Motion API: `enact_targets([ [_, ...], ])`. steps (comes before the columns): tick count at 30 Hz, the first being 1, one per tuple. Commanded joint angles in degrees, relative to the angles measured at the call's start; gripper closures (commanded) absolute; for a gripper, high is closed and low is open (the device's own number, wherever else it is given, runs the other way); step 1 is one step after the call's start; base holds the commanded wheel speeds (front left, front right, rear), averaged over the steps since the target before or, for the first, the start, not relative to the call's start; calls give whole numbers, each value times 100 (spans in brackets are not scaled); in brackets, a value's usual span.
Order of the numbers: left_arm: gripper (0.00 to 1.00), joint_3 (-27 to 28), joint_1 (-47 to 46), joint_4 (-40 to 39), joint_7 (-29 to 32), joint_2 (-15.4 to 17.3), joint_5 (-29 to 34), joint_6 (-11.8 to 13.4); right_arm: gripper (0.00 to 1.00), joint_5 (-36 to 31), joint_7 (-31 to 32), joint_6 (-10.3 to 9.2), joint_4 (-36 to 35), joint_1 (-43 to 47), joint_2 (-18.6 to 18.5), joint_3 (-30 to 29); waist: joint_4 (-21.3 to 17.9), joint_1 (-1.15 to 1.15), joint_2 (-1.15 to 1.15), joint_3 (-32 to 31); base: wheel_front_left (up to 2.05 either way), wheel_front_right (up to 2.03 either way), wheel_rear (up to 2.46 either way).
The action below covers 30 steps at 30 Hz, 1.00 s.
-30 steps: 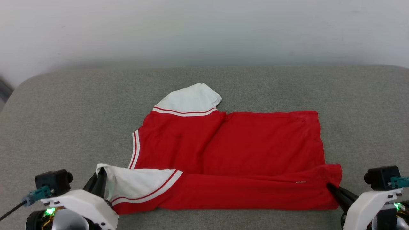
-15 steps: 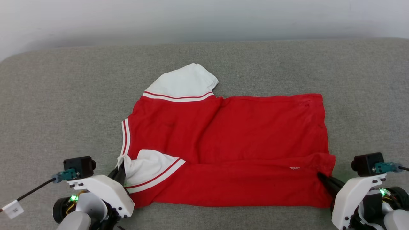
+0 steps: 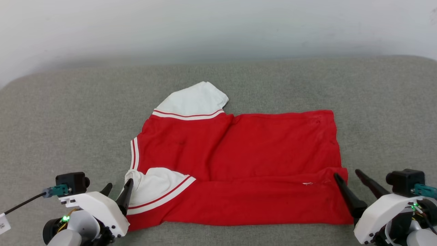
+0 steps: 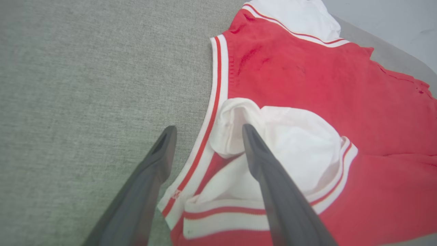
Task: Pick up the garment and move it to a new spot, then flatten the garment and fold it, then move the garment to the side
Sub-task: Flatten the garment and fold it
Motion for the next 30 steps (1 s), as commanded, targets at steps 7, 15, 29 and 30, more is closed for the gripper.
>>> enact_targets([
  [7, 0, 85, 255, -599, 543, 470, -56, 207, 0, -702, -839, -4, -438, 274, 164, -374, -91, -1, 0, -486, 0, 0, 0],
  [15, 0, 117, 502, -1324, 1728, 1181, -355, 385, 0, -1252, -847, -4, -1158, 643, 538, -685, -288, -1, 0, -641, 0, 0, 0],
  [29, 0, -6, 880, -1322, 3208, 1452, -958, 945, 0, -1159, -519, -4, -1940, 621, 737, -610, -806, -1, 0, 80, 0, 0, 0],
  [30, 0, -38, 885, -1238, 3209, 1388, -981, 945, 0, -1141, -522, -4, -1949, 592, 725, -605, -820, -1, 0, 122, 0, 0, 0],
])
